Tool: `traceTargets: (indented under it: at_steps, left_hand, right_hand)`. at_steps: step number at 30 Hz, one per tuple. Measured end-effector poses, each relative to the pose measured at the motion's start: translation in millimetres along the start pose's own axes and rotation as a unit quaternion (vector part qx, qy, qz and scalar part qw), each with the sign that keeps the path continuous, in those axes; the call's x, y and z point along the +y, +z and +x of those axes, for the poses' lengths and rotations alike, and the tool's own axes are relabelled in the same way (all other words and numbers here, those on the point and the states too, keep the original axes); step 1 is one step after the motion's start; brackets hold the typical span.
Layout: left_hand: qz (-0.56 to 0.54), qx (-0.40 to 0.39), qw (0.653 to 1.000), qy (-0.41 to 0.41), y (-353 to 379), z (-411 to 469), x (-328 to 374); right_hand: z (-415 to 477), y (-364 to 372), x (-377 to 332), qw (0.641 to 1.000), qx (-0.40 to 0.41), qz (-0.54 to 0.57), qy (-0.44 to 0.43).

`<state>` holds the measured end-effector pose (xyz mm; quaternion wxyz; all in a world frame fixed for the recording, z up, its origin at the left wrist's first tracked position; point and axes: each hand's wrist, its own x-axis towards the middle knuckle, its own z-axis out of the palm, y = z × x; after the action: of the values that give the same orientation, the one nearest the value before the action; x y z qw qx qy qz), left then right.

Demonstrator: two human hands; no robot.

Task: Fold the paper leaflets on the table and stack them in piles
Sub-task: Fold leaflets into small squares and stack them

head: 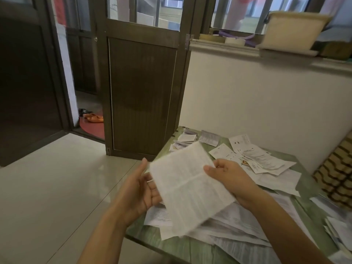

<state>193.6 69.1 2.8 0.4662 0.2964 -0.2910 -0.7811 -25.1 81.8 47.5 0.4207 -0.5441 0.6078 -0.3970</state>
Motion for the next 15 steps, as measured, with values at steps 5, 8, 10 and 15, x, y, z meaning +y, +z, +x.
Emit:
traceTargets:
  at_steps: [5,8,10,15]
  left_hand:
    - [0.133,-0.014,0.991,0.029,-0.6,1.5,-3.0]
    - [0.222,0.017,0.974,0.048,0.7,2.9,-8.4]
    - [0.222,0.061,0.971,0.06,0.3,5.4,-11.1]
    - [0.226,0.142,0.955,0.13,-0.4,9.1,-12.1]
  right_hand:
    - [-0.7,6.6,4.8,0.993,0.071,0.092,-0.011]
    - [-1.3,13.6,4.0,0.991,0.089,0.103,-0.016]
    - [-1.5,16.0,5.3,0.989,0.103,0.105,-0.028]
    - [-6.7,17.1,4.6,0.994,0.04,0.085,-0.063]
